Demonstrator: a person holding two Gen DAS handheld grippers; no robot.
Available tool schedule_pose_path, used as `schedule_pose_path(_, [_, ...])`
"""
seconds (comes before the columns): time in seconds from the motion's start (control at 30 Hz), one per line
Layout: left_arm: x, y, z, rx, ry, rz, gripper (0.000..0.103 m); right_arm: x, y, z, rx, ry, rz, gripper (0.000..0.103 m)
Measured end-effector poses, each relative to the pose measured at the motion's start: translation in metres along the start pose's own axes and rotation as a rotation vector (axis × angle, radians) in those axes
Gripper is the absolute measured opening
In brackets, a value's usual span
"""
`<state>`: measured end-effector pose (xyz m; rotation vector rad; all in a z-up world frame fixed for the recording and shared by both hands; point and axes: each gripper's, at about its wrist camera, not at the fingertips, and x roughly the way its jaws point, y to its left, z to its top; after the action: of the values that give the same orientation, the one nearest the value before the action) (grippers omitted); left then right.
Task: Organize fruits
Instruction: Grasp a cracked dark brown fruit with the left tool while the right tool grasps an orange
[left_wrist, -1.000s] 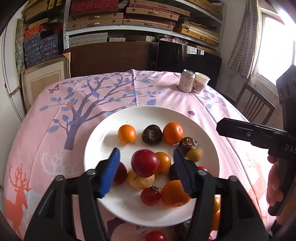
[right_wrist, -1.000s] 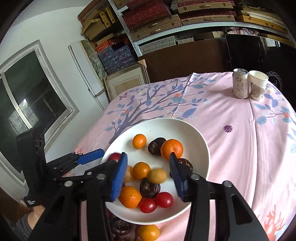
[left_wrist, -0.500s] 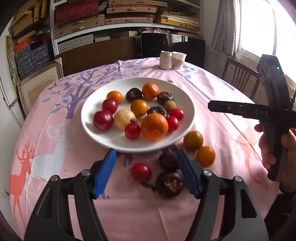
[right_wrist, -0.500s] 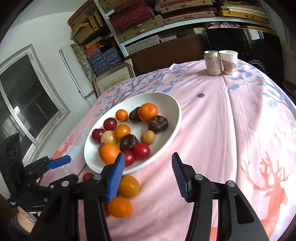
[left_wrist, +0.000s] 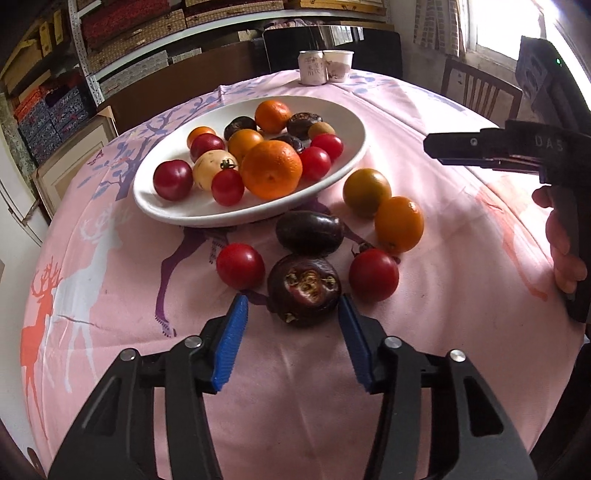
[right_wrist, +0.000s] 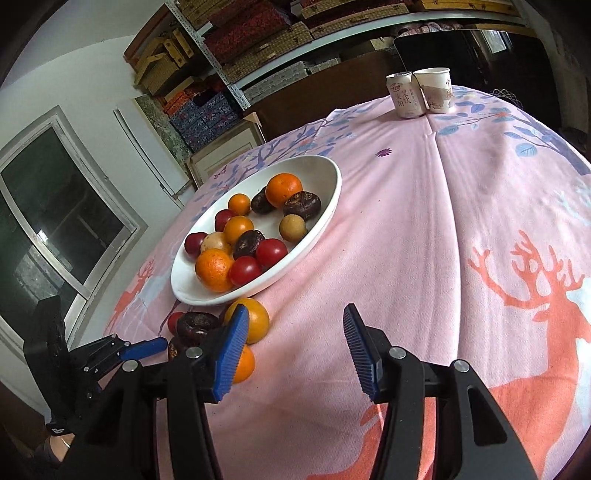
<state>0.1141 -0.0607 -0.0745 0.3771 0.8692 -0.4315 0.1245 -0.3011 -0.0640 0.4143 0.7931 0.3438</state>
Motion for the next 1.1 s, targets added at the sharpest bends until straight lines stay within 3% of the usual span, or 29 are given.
schedule_pose_path(0.43, [0.01, -0.006, 0.015, -0.034, 0.017, -0.025, 0.045, 0.002, -0.004, 0.001, 0.015, 0.008, 0.017, 0.054])
schedule_pose_path(0.67, [0.0, -0.001, 0.012, -0.075, -0.012, -0.028, 0.04, 0.003, 0.001, 0.0, -0.012, 0.017, 0.028, 0.054])
schedule_pose_path(0.9, [-0.034, 0.022, -0.005, -0.15, -0.074, -0.047, 0.041, 0.02, 0.052, -0.015, -0.236, 0.137, 0.055, 0.053])
schedule_pose_path(1.03, [-0.04, 0.031, -0.013, -0.169, -0.067, -0.039, 0.041, 0.042, 0.062, -0.017, -0.231, 0.214, 0.024, 0.05])
schedule_pose_path(1.1, [-0.042, 0.033, -0.017, -0.174, -0.066, -0.036, 0.041, 0.045, 0.06, -0.016, -0.194, 0.229, 0.056, 0.046])
